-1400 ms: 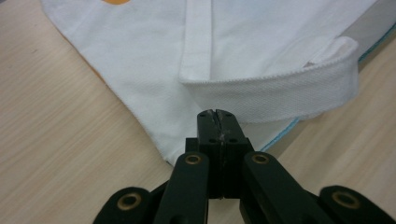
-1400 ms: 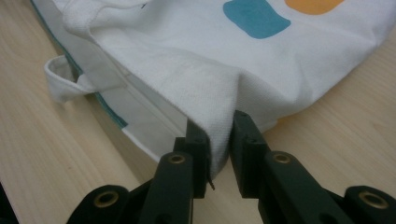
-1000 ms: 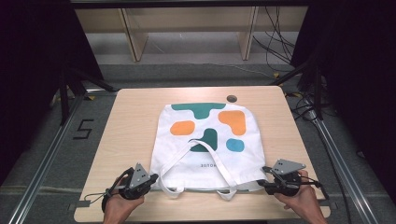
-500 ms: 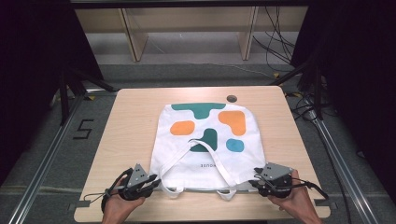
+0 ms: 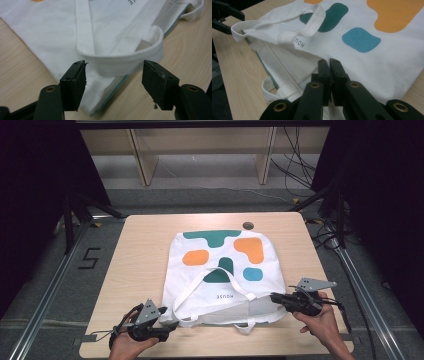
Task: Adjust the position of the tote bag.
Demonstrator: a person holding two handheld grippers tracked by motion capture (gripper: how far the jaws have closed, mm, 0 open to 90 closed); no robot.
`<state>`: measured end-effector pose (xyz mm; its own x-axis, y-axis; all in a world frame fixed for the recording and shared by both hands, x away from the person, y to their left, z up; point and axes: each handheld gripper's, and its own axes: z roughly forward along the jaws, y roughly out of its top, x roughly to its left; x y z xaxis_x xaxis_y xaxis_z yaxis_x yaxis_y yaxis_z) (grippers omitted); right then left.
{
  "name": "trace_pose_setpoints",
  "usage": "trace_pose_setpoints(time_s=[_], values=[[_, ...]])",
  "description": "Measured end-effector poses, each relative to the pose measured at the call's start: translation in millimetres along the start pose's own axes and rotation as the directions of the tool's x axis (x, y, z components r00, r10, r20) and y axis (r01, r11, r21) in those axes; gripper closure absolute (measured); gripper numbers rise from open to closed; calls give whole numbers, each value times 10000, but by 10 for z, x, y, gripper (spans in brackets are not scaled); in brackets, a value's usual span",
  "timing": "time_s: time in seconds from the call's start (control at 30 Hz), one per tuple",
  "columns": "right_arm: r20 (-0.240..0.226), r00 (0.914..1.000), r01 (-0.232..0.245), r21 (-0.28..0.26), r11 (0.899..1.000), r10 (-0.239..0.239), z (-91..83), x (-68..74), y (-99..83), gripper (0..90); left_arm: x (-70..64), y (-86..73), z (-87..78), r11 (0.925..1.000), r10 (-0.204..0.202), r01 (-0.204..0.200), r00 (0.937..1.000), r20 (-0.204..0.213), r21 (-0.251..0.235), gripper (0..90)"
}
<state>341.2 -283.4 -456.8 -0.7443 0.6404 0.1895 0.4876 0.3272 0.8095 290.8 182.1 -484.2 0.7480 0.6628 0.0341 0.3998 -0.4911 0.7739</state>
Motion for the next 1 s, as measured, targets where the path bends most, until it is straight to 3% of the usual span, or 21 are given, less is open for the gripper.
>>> trace_pose_setpoints(time_s=[0.03,0.07,0.1,0.13,0.17,0.37,0.4,0.47,0.5,0.53,0.6,0.67,0.7,0.73,0.77,0.8,0.83,0.9,0.93,0.97,1.0], values=[[12,9999,157,-360,9992,-157,-23,-48,9,886,-2,-4,9,9987,478,-475,9987,-146,204,344],[12,9999,157,-360,9992,-157,-23,-48,9,886,-24,-15,30,9992,360,-357,9991,-208,189,344],[79,9998,192,-455,9988,-189,-36,-60,14,886,-8,-24,41,9964,710,-694,9970,-323,483,339],[14,9999,109,-497,9987,-109,-40,-66,15,886,-15,-39,66,9969,589,-559,9967,-552,549,340],[-73,9999,125,-461,9989,-128,-40,-64,15,886,14,-33,86,9936,829,-748,9919,-959,849,353],[94,9995,305,-317,9990,-302,-60,-66,20,885,47,34,177,9920,941,-820,9871,-1292,964,425],[-56,9999,-95,-383,9992,93,-40,-37,11,885,50,41,193,9908,1035,-909,9862,-1291,999,504],[47,10000,-3,-361,9993,4,-35,-36,10,885,46,48,228,9895,1148,-1024,9855,-1248,1016,647],[178,9994,308,-228,9993,-304,-19,-31,6,883,48,57,218,9890,1243,-1126,9840,-1276,956,707],[178,9994,308,-228,9993,-304,-19,-31,6,883,51,64,210,9900,1215,-1109,9844,-1271,875,707],[17,9997,224,49,9997,-224,-26,-12,4,869,76,87,183,9893,1361,-1272,9811,-1378,714,805],[164,9989,446,25,9990,-446,-28,-20,5,857,67,78,183,9917,1150,-1051,9825,-1468,735,829],[246,9983,523,-65,9986,-521,-26,-18,4,841,68,72,189,9940,1015,-928,9802,-1698,587,829],[135,9981,594,53,9982,-594,-24,-21,-1,820,106,89,189,9908,1298,-1217,9785,-1603,593,834],[363,9980,517,175,9985,-523,-1,19,-23,764,104,79,176,9963,766,-697,9858,-1493,506,839],[363,9980,517,175,9985,-523,-1,19,-23,764,104,79,176,9963,766,-697,9858,-1493,506,840],[564,9939,931,402,9948,-953,0,16,-28,737,134,94,172,9919,1215,-1148,9821,-1438,539,840],[758,9858,1425,964,9851,-1500,67,97,-53,625,118,93,179,9951,968,-924,9838,-1512,357,841],[758,9858,1425,964,9851,-1500,67,97,-53,625,121,96,176,9948,988,-940,9843,-1464,392,841],[908,9752,1897,1278,9735,-2019,115,146,-66,585,129,101,159,9943,1028,-976,9849,-1392,434,841],[1021,9696,2057,1509,9669,-2222,141,171,-74,558,129,101,159,9943,1028,-976,9849,-1392,434,841]])
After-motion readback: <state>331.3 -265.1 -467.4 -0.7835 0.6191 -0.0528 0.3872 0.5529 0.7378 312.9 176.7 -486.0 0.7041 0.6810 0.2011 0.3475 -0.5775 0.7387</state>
